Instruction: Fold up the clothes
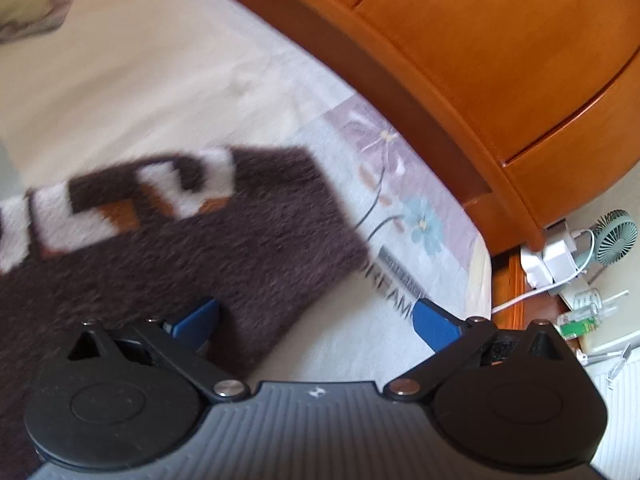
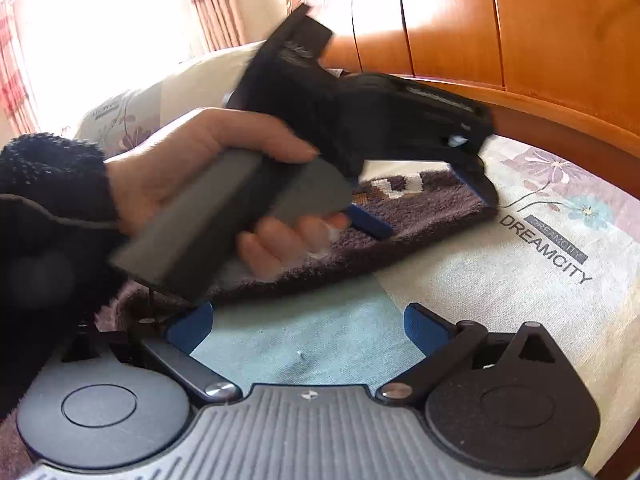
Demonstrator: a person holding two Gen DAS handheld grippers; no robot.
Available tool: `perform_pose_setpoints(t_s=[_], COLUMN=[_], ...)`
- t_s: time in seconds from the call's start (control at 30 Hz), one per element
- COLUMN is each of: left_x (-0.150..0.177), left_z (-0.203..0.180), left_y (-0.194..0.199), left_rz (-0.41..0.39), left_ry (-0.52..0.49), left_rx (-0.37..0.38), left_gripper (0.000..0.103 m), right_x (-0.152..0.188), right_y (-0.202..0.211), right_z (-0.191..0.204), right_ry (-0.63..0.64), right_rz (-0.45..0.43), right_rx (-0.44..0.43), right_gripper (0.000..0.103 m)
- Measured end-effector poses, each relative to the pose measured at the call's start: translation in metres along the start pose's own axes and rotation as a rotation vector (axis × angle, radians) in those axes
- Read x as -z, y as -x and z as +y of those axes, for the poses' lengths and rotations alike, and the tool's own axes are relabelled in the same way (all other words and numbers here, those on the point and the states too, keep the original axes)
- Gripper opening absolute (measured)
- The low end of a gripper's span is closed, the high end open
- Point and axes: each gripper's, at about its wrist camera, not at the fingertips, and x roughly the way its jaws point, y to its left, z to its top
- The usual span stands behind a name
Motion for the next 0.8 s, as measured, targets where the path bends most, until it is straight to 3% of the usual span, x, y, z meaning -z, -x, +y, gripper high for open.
perform_pose_setpoints(t_s=[0.1, 0.17, 0.23, 0.3, 0.4, 0.53, 0.63, 0.8], left_x=[-0.005, -0.008, -0.008, -0.006, 0.003, 0.023, 0.045, 0.076], left_z=[-0.011, -0.024, -0.028, -0.025, -0.017, 0.009, 0.039, 0.090], left_y=[-0.007, -0.001, 0.014, 0.038, 0.075, 0.121, 0.142, 0.138], left_rz=[0.031, 0.026, 0.013, -0.018, -0.069, -0.105, -0.144, -0.160], left_ry=[0.010, -0.057, -0.076, -0.071, -0.082, -0.015, 0.071, 0.224], left_rx=[0.101, 0.082, 0.117, 0.099, -0.011, -0.138, -0.169, -0.172], left_gripper=[0.102, 0.102, 0.102, 0.102, 0.102, 0.102, 0.102, 0.102], right_x=[0.000, 0.000, 0.000, 0.000, 0.000, -0.001, -0.001, 0.000], right_y=[-0.003, -0.005, -0.006, -0.006, -0.007, -0.008, -0.008, -0.012], right_z=[-0.003, -0.006, -0.009, -0.007, -0.005, -0.006, -0.006, -0.009], right_ry=[-0.002, -0.016, -0.026, -0.022, -0.017, -0.031, -0.042, -0.045], right_rz=[0.010, 0.016, 0.022, 0.019, 0.016, 0.006, 0.006, 0.017], right_rx=[0.015, 0.021, 0.024, 0.023, 0.025, 0.032, 0.037, 0.052], right_gripper=[0.103, 0.103, 0.103, 0.103, 0.103, 0.103, 0.103, 0.103])
